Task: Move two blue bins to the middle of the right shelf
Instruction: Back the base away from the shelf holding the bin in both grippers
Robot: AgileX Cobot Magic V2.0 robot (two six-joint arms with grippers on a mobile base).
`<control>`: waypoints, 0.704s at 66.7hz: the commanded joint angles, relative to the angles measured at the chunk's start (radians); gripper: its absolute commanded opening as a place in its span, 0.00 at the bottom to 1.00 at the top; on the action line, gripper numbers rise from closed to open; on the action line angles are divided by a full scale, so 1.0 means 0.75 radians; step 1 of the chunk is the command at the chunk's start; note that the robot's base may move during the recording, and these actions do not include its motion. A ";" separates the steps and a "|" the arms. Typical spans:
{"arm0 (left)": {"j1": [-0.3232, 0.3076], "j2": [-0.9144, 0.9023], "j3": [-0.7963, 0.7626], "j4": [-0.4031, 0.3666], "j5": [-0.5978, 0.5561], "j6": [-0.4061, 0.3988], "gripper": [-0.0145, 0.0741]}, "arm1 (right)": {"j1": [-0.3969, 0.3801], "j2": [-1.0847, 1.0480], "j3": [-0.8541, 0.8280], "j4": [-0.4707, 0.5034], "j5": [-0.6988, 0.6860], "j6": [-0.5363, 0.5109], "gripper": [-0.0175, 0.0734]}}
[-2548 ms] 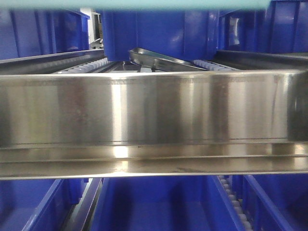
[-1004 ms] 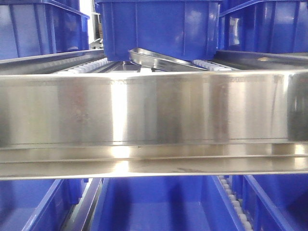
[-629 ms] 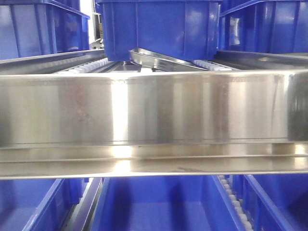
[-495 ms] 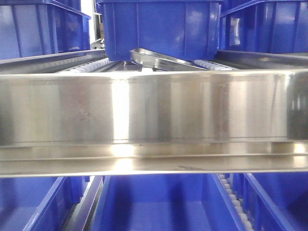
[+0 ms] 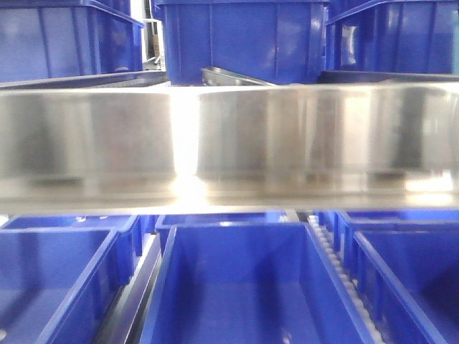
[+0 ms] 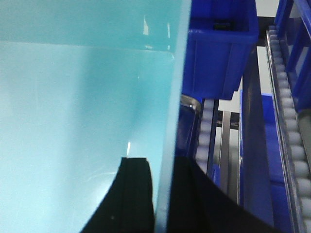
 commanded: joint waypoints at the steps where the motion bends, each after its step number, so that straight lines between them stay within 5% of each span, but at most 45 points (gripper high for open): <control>1: -0.005 -0.027 -0.020 -0.024 -0.065 0.008 0.04 | -0.002 -0.016 -0.010 -0.018 -0.059 -0.030 0.01; 47: -0.005 -0.027 -0.020 -0.024 -0.065 0.008 0.04 | -0.002 -0.016 -0.010 -0.018 -0.067 -0.030 0.01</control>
